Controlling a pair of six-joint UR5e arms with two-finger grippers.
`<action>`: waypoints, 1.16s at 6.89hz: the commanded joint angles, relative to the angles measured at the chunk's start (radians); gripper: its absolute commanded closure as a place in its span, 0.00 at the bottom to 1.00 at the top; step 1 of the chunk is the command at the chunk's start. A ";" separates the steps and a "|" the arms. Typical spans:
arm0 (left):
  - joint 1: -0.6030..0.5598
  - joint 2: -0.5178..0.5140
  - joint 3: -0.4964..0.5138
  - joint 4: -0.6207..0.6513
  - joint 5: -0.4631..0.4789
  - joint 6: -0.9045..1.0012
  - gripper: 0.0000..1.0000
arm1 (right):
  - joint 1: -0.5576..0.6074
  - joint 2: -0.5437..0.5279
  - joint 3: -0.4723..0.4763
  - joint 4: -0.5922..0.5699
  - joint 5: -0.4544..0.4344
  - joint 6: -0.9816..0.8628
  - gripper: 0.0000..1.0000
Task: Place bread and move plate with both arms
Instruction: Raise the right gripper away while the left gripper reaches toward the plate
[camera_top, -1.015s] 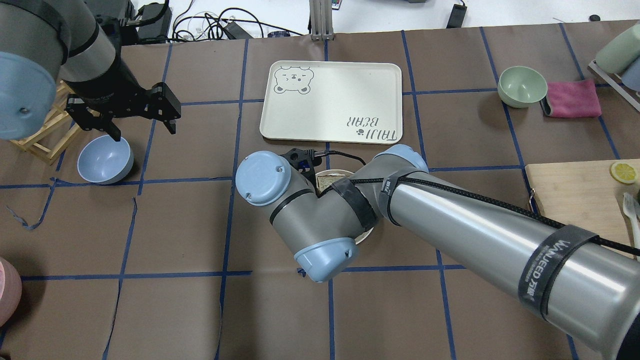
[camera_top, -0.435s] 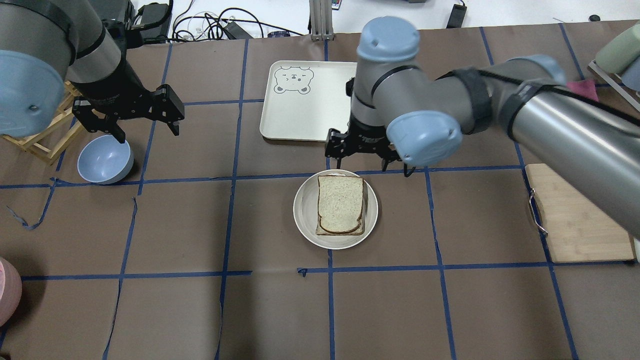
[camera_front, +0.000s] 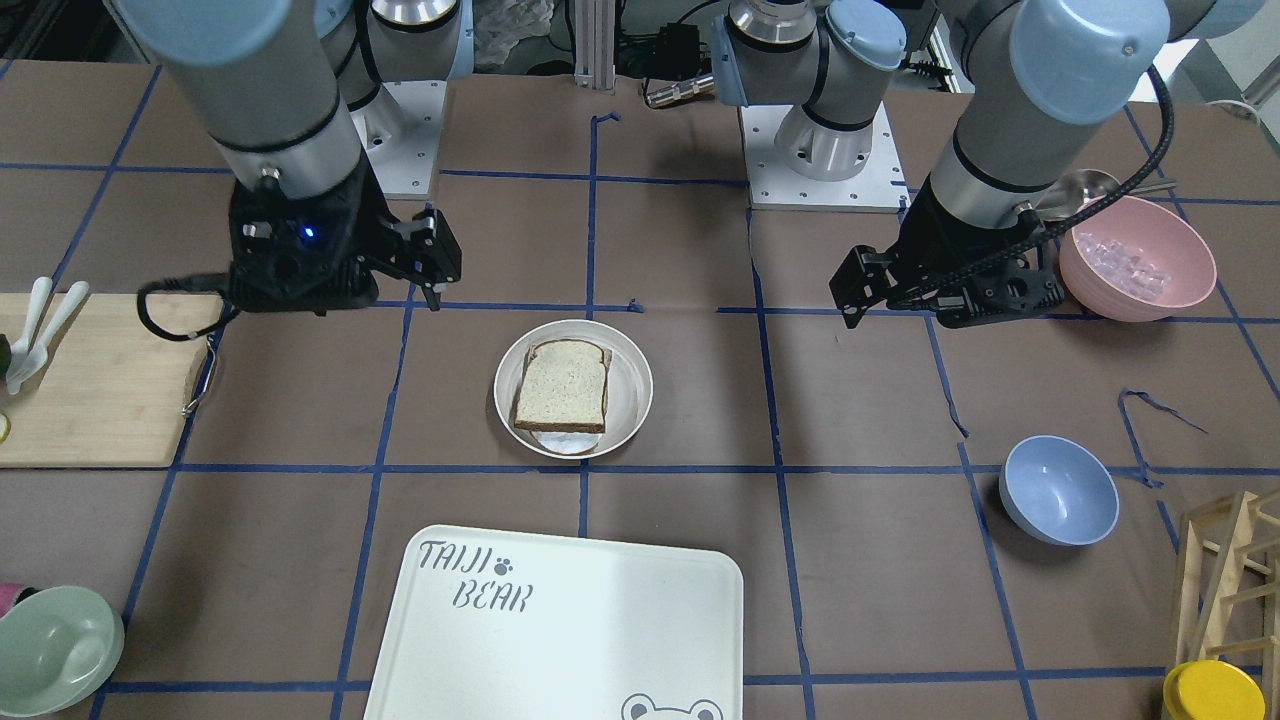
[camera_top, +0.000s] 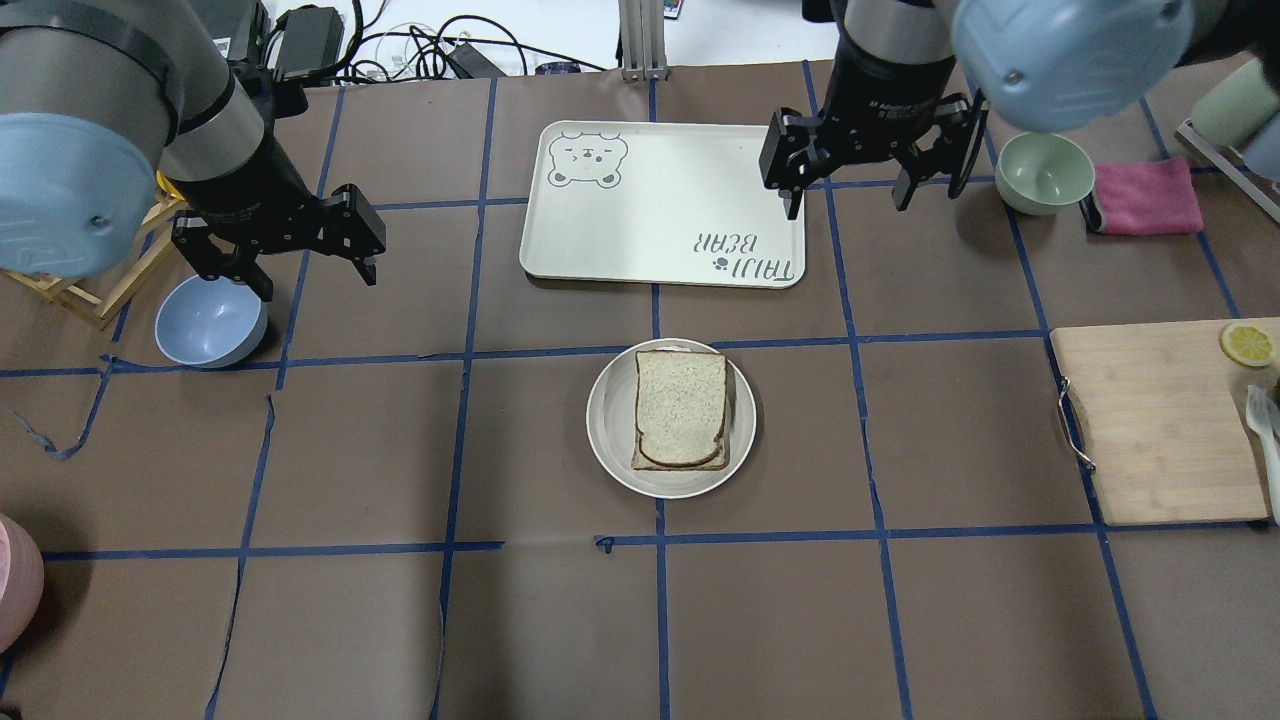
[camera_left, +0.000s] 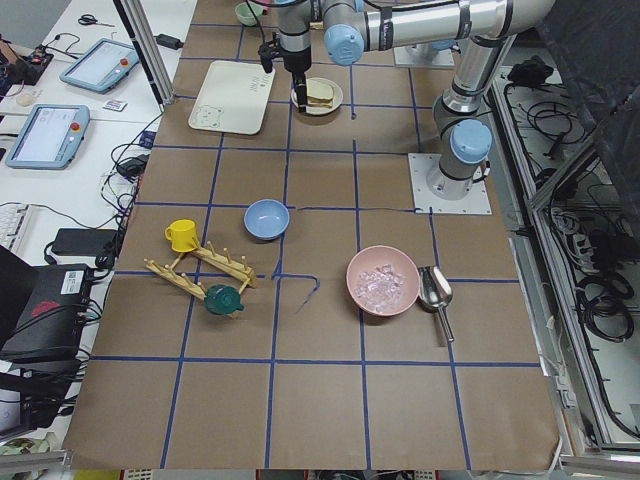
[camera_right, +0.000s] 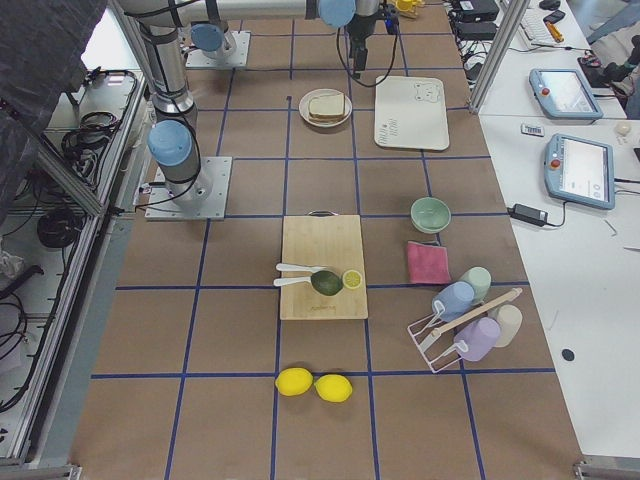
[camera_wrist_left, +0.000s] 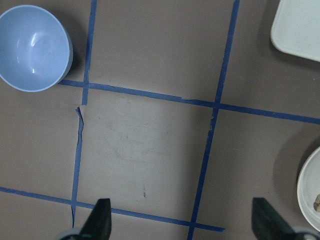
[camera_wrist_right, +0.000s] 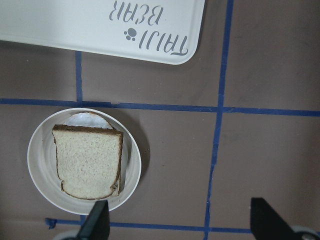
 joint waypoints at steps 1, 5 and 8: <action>-0.060 -0.026 -0.013 0.028 -0.120 -0.007 0.00 | -0.035 -0.036 -0.002 -0.078 -0.010 -0.013 0.00; -0.148 -0.106 -0.154 0.242 -0.125 -0.048 0.00 | -0.050 -0.037 0.036 -0.097 -0.014 -0.091 0.00; -0.261 -0.192 -0.237 0.475 -0.119 -0.131 0.00 | -0.124 -0.039 0.056 -0.131 0.004 -0.195 0.00</action>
